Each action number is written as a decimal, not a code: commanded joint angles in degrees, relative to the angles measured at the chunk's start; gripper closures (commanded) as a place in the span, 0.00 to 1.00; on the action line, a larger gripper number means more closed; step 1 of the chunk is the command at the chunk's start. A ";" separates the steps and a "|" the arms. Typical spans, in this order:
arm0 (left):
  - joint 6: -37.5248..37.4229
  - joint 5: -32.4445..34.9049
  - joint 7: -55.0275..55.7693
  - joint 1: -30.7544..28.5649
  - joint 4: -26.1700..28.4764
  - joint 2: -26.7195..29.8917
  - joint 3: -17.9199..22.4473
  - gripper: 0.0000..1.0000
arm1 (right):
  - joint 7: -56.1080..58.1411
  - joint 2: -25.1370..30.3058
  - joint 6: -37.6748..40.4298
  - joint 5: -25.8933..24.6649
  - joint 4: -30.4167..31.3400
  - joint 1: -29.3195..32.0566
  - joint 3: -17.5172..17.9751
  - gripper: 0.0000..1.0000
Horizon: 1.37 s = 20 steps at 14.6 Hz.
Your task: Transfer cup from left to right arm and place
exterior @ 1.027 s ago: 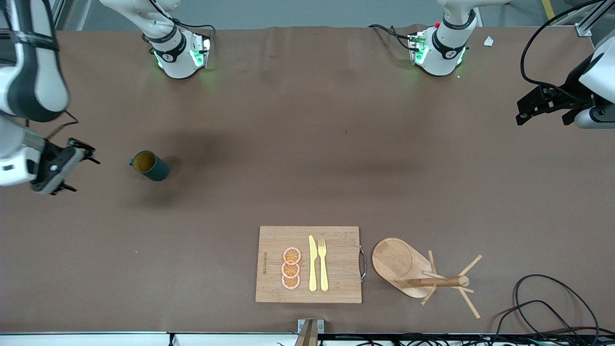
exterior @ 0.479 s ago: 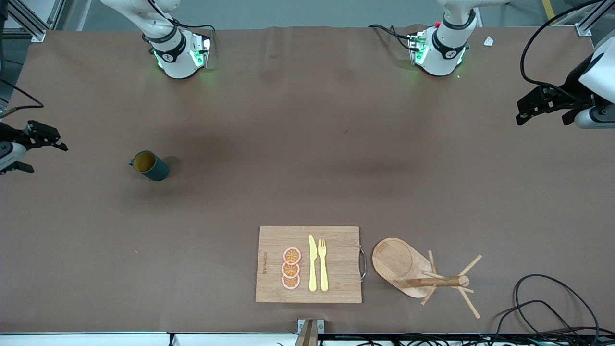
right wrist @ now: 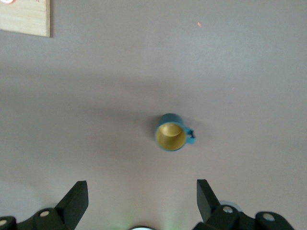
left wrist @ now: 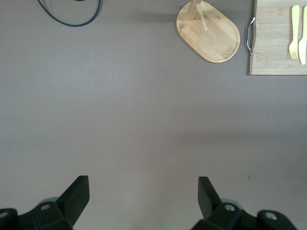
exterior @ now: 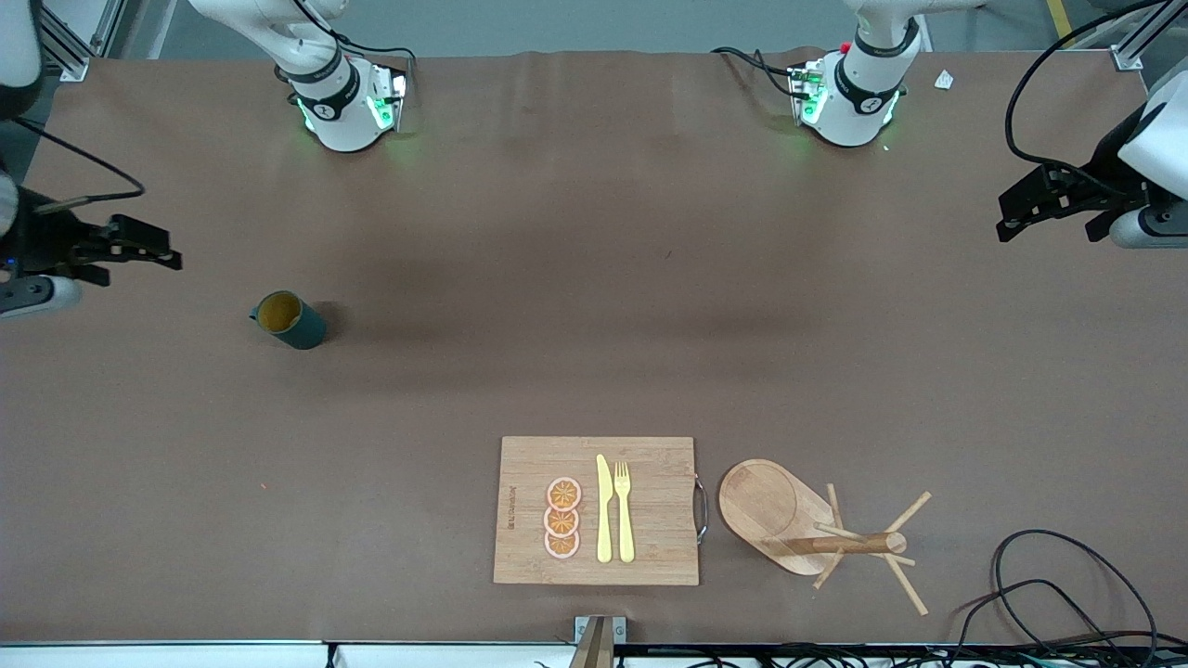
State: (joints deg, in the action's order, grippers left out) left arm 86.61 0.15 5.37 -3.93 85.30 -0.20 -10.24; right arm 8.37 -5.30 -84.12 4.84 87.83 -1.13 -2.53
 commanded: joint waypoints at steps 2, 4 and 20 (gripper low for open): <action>0.31 0.55 -1.24 -0.20 0.13 0.38 -0.22 0.00 | -4.77 1.52 0.19 -0.61 0.76 -1.25 -0.20 0.00; 0.31 0.55 -1.24 -0.20 0.13 0.38 -0.22 0.00 | -4.59 1.43 -2.26 -4.20 0.33 -1.33 -0.11 0.00; 0.31 0.81 -1.16 -0.20 0.05 0.38 -0.22 0.00 | -0.55 0.10 -12.64 -4.84 1.72 3.06 -0.55 0.00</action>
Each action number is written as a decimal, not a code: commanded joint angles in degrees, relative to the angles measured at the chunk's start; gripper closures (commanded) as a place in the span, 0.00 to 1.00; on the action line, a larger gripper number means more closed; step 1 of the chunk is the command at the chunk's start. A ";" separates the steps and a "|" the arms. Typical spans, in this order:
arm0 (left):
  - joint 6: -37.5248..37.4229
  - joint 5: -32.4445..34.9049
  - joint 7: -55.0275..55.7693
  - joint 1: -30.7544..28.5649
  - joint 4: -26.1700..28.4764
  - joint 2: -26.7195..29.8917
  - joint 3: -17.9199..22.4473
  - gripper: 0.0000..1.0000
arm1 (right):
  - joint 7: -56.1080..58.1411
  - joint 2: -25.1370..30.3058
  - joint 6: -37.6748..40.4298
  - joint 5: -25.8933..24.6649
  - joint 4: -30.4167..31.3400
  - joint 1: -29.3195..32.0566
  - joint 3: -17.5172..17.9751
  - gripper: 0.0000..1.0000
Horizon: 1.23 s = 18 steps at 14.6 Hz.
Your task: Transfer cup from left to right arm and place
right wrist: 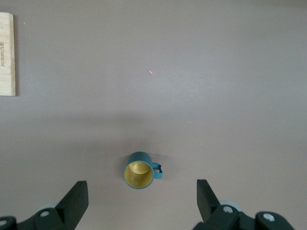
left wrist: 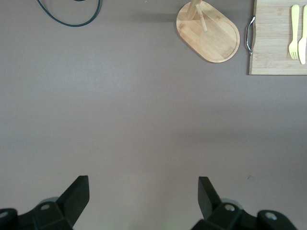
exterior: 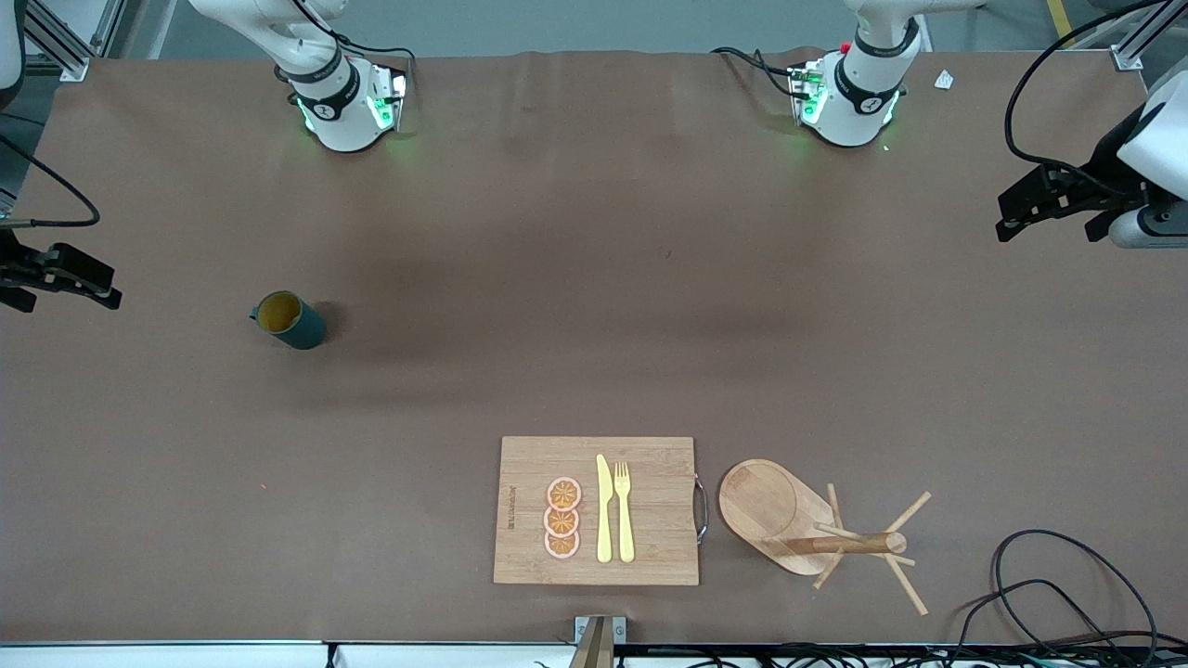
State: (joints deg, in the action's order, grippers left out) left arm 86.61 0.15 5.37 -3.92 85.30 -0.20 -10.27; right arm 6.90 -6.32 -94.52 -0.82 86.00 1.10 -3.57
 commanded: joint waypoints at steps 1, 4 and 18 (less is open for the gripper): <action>0.31 0.81 -1.07 -0.21 0.05 0.38 -0.19 0.00 | 0.93 2.10 -2.94 0.82 4.86 0.92 0.49 0.00; 0.31 1.86 -1.07 0.05 0.13 0.29 -0.54 0.00 | 0.93 2.37 -3.13 0.91 5.23 1.01 0.49 0.00; 0.22 2.22 -0.98 0.32 0.13 0.11 -0.80 0.00 | 1.89 2.81 -1.37 1.70 3.30 0.75 0.75 0.00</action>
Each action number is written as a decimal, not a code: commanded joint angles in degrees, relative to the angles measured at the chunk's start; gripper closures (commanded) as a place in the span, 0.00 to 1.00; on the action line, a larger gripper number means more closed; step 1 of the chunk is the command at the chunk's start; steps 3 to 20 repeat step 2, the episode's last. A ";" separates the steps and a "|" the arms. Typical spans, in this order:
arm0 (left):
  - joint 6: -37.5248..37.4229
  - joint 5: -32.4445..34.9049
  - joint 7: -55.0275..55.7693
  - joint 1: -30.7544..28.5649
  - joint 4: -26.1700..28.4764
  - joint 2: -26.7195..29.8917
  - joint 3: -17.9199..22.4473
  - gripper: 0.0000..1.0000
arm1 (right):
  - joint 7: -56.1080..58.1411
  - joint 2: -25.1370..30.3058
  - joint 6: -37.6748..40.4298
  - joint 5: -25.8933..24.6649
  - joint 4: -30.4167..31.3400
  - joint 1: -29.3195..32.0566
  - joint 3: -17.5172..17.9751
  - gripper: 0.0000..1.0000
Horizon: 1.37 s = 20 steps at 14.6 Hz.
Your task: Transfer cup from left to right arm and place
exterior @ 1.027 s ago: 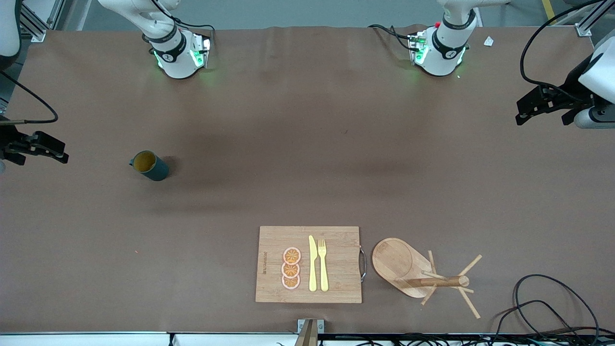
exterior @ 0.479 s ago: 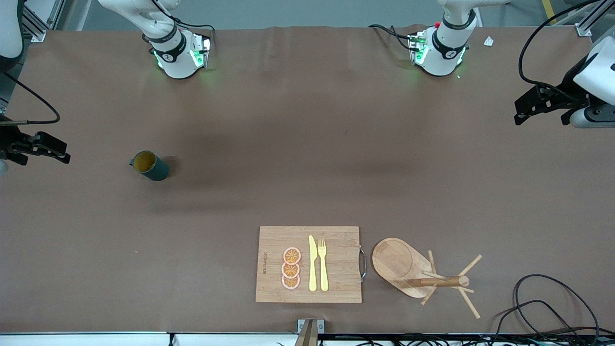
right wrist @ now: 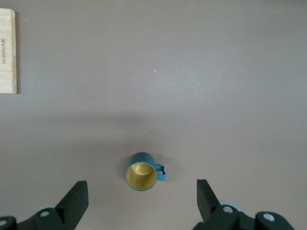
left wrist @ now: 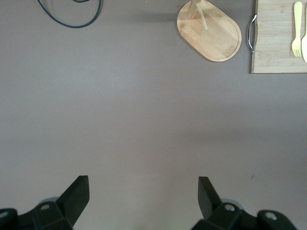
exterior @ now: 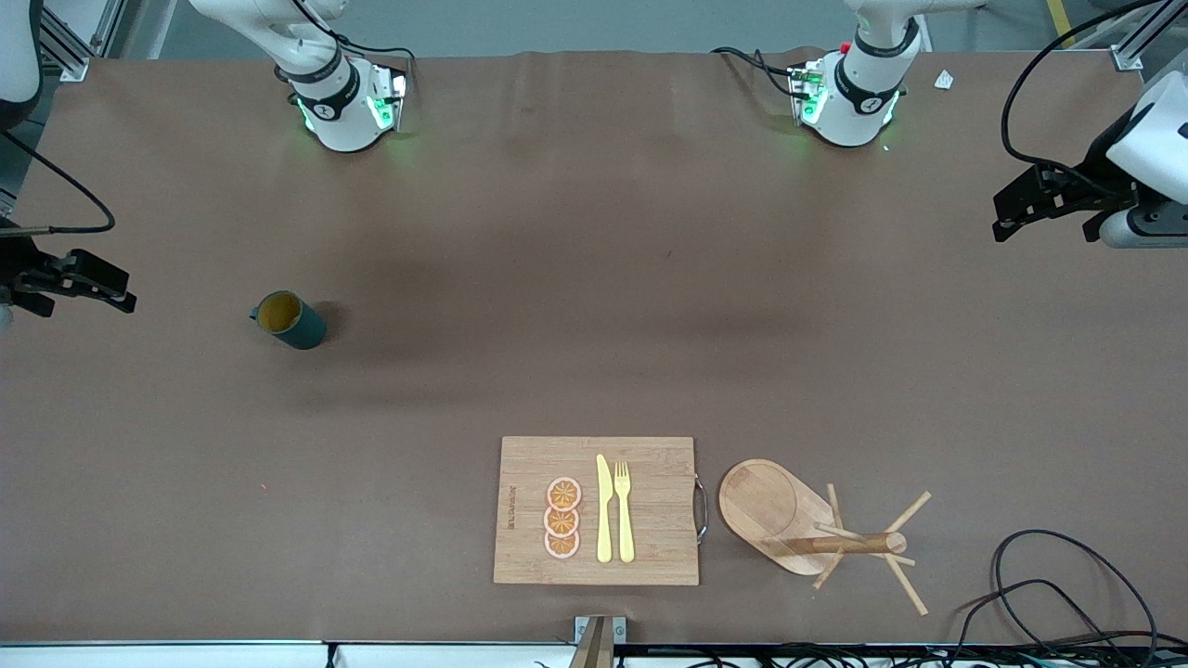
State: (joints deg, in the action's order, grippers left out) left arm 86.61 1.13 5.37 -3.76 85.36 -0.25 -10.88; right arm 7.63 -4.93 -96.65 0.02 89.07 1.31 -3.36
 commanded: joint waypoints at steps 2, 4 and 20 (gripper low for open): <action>0.22 1.24 -0.89 0.07 0.07 0.16 -0.19 0.00 | 0.73 1.42 1.02 0.78 -0.90 0.28 0.81 0.00; 0.22 1.24 -0.89 0.07 0.07 0.16 -0.19 0.00 | 0.73 1.42 1.02 0.78 -0.90 0.28 0.81 0.00; 0.22 1.24 -0.89 0.07 0.07 0.16 -0.19 0.00 | 0.73 1.42 1.02 0.78 -0.90 0.28 0.81 0.00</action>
